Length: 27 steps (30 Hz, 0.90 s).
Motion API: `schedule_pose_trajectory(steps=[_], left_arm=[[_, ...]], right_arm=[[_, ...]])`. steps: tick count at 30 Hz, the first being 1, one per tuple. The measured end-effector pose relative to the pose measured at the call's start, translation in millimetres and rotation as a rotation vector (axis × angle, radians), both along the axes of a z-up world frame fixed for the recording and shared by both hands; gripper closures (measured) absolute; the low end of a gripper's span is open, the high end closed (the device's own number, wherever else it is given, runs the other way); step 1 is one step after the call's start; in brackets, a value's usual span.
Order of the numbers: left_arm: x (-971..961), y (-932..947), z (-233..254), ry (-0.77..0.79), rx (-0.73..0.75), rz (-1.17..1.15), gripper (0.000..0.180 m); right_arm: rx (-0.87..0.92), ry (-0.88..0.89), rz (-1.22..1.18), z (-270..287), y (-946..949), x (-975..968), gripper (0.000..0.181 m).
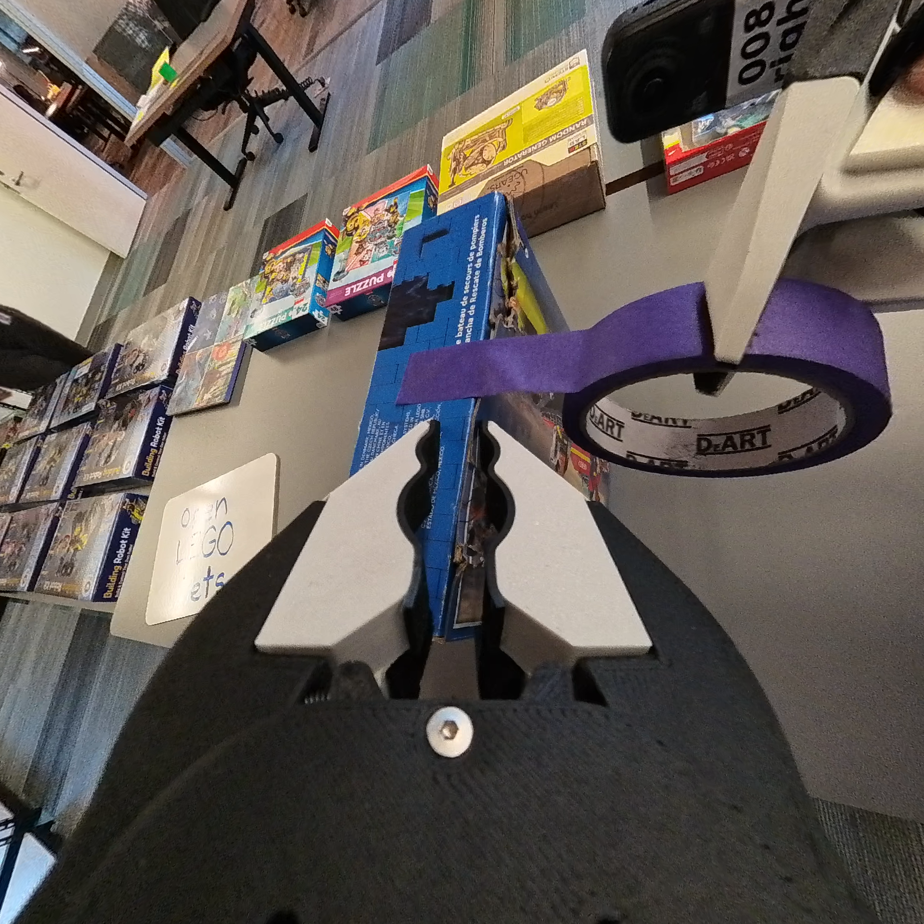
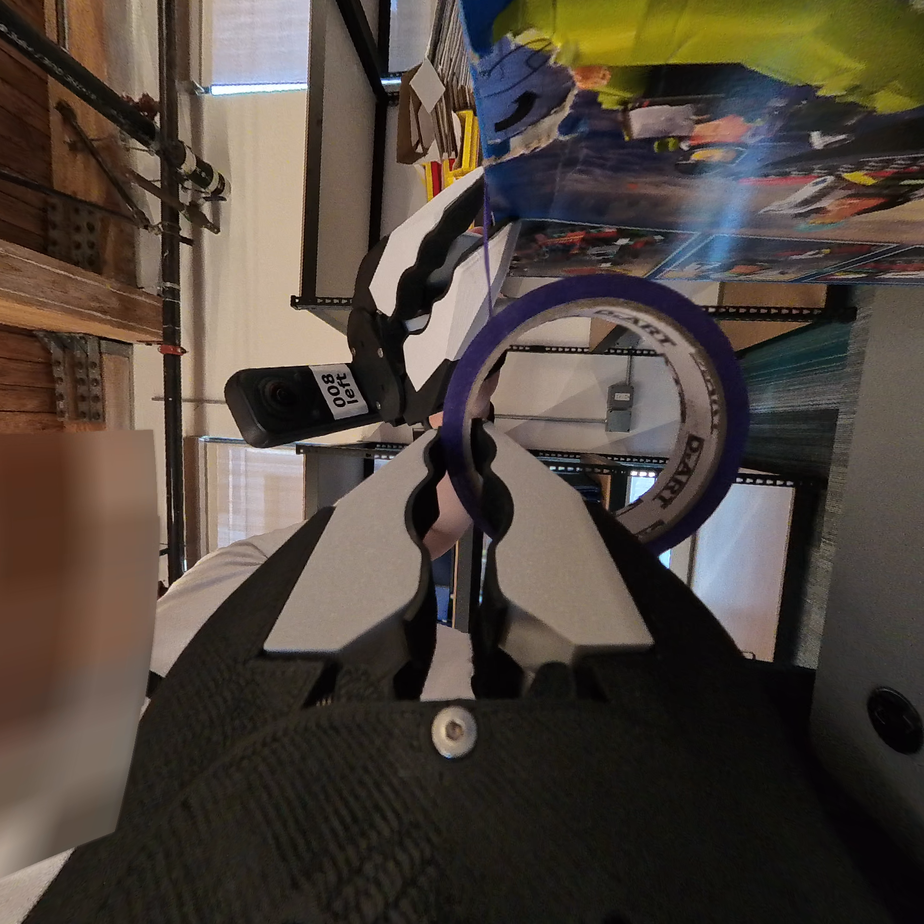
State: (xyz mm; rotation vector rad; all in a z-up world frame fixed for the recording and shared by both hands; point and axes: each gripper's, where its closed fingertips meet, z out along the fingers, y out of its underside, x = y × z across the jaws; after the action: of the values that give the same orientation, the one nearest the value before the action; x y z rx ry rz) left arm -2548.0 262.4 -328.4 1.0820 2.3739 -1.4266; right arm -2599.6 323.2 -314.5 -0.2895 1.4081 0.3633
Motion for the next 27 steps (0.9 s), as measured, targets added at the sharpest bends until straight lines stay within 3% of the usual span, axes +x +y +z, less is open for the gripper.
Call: schedule_pose_trajectory(steps=[16,27], left_arm=[[-2.1,-0.8,0.3,0.051,0.04,0.014,0.165],[-6.2,-4.3,1.1,0.097,0.042,0.067,0.149]], right_arm=[[-0.071,-0.027,-0.01,-6.3,-0.3,-2.6,0.173],[-0.057,-0.004,0.021,-13.1,6.7,-4.9,0.173]])
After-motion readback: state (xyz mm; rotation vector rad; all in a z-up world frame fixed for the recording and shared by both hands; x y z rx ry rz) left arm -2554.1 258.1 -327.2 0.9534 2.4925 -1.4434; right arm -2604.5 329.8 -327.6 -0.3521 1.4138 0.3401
